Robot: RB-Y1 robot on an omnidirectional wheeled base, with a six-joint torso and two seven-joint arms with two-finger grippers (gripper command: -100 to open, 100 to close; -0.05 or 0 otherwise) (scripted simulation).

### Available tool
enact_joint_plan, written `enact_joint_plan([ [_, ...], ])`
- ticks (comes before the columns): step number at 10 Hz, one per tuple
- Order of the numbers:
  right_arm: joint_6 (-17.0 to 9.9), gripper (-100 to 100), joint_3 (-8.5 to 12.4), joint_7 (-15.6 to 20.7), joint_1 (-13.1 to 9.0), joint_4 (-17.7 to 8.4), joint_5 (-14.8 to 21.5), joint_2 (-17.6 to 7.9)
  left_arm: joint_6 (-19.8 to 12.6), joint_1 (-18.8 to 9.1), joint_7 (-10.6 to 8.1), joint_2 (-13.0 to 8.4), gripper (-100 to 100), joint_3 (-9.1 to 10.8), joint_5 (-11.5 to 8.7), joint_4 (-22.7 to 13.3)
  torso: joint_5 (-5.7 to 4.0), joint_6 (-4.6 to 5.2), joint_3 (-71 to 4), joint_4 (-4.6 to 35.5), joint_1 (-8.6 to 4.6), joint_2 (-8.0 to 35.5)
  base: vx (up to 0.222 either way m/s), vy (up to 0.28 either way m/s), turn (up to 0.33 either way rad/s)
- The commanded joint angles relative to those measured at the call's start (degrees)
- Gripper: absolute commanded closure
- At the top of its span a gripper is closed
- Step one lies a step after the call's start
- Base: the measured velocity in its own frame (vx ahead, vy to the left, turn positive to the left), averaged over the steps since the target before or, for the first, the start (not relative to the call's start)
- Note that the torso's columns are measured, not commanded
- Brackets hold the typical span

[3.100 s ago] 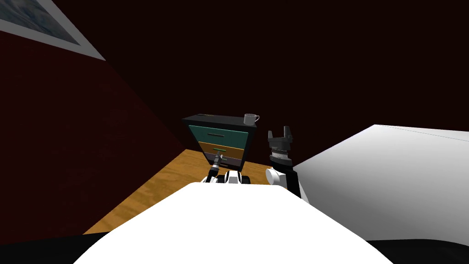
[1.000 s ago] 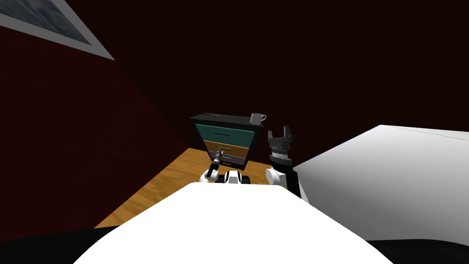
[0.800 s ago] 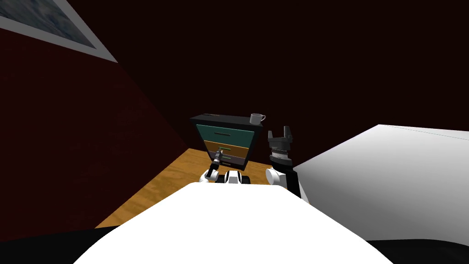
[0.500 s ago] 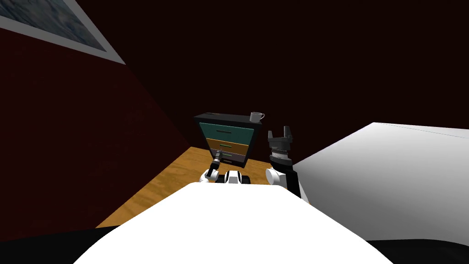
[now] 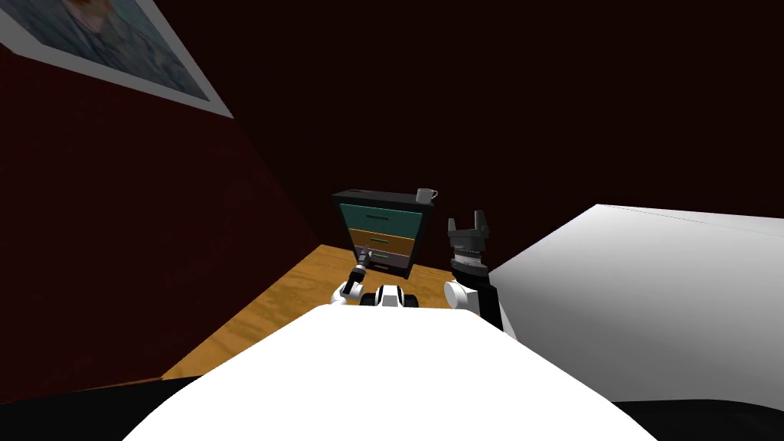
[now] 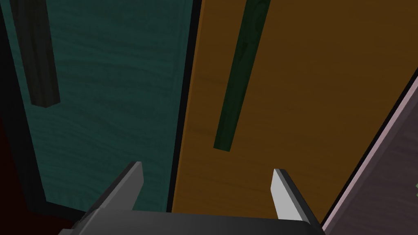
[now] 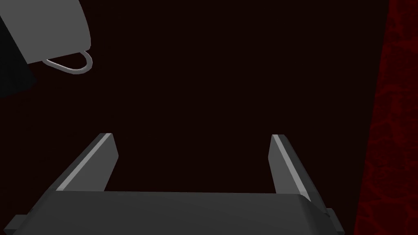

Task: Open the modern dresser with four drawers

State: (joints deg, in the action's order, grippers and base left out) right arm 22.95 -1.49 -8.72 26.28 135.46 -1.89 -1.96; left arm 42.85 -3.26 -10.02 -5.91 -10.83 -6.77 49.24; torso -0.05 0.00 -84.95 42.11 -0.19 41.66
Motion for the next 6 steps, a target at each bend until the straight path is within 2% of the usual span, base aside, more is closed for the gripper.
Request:
enact_joint_plan([
  [1,0.0,0,0.0,0.0,0.0,0.0,0.0,0.0,-0.3,0.0,0.24,-0.4,-100,0.25,-0.1,0.4,0.01,0.0,0.1,0.0,0.07,0.2,0.177,-0.07,-0.018],
  [2,0.0,0,0.0,0.0,0.0,0.0,0.0,0.0,-0.4,-0.1,0.36,-0.7,-100,0.43,-0.1,0.1,0.03,0.0,0.2,0.1,0.1,0.4,0.18,-0.071,-0.019],
  [3,0.0,0,0.0,0.0,0.0,0.0,0.0,0.0,-0.8,-0.2,0.54,1.6,-100,0.66,-0.1,-0.5,0.04,0.0,0.4,0.2,0.18,0.6,0.157,-0.057,-0.016],
  [4,0.0,0,0.0,0.0,0.0,0.0,0.0,0.0,-0.9,-0.2,0.56,2.2,-100,0.68,-0.1,-0.6,0.06,0.01,0.5,0.2,0.22,0.8,0.099,-0.037,-0.007],
  [5,0.0,0,0.0,0.0,0.0,0.0,0.0,0.0,-0.9,-0.1,0.62,1.8,-100,0.64,-0.1,-0.2,0.07,-0.01,0.6,0.2,0.28,0.9,0.037,-0.015,0.0],
  [6,0.0,0,0.0,0.0,0.0,0.0,0.0,0.0,-2.7,-1.5,0.84,1.9,-100,1.06,-0.1,0.2,0.08,-0.01,0.6,0.3,0.33,1.0,0.067,-0.012,0.004],
])
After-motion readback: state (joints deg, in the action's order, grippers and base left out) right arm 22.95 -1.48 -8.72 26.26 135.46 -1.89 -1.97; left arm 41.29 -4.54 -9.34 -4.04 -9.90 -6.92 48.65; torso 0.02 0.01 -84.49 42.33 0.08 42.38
